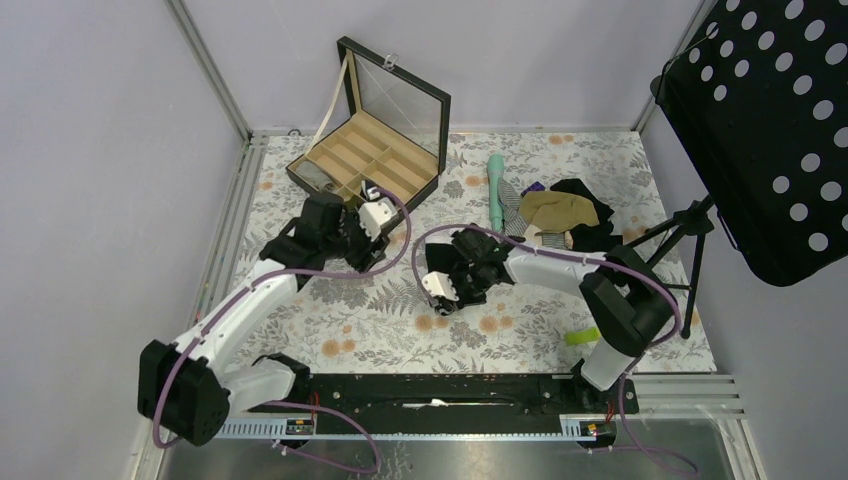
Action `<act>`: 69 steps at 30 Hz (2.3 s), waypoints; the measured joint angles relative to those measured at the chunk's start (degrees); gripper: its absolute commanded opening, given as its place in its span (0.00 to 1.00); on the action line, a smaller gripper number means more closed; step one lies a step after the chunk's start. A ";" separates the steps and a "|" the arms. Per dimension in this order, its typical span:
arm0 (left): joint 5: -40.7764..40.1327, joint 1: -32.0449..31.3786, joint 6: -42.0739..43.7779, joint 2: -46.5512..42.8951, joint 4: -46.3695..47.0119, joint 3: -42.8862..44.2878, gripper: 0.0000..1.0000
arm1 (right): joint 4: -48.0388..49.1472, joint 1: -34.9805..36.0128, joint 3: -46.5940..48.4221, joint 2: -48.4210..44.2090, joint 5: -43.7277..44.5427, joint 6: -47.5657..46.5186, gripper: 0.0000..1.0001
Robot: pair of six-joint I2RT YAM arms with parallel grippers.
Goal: Roll the underwear
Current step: Roll the underwear to the center of the board.
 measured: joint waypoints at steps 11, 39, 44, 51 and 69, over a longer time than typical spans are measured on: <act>7.85 -7.61 24.06 -15.76 -5.33 -9.53 0.58 | -20.28 -7.10 19.71 15.85 -11.30 8.61 0.09; 3.30 -28.09 31.43 23.91 44.76 -17.77 0.52 | -29.81 -12.41 27.45 23.50 -18.05 14.43 0.14; 1.18 -28.61 32.61 25.79 45.90 -17.09 0.32 | -29.83 -12.41 27.45 23.50 -18.05 14.53 0.17; 0.11 -28.59 32.70 25.94 42.47 -15.85 0.08 | -29.73 -12.68 26.95 23.06 -17.97 15.26 0.46; 5.35 -26.47 20.24 25.97 20.87 -3.72 0.00 | -19.52 -21.81 25.42 16.37 -17.35 36.39 0.48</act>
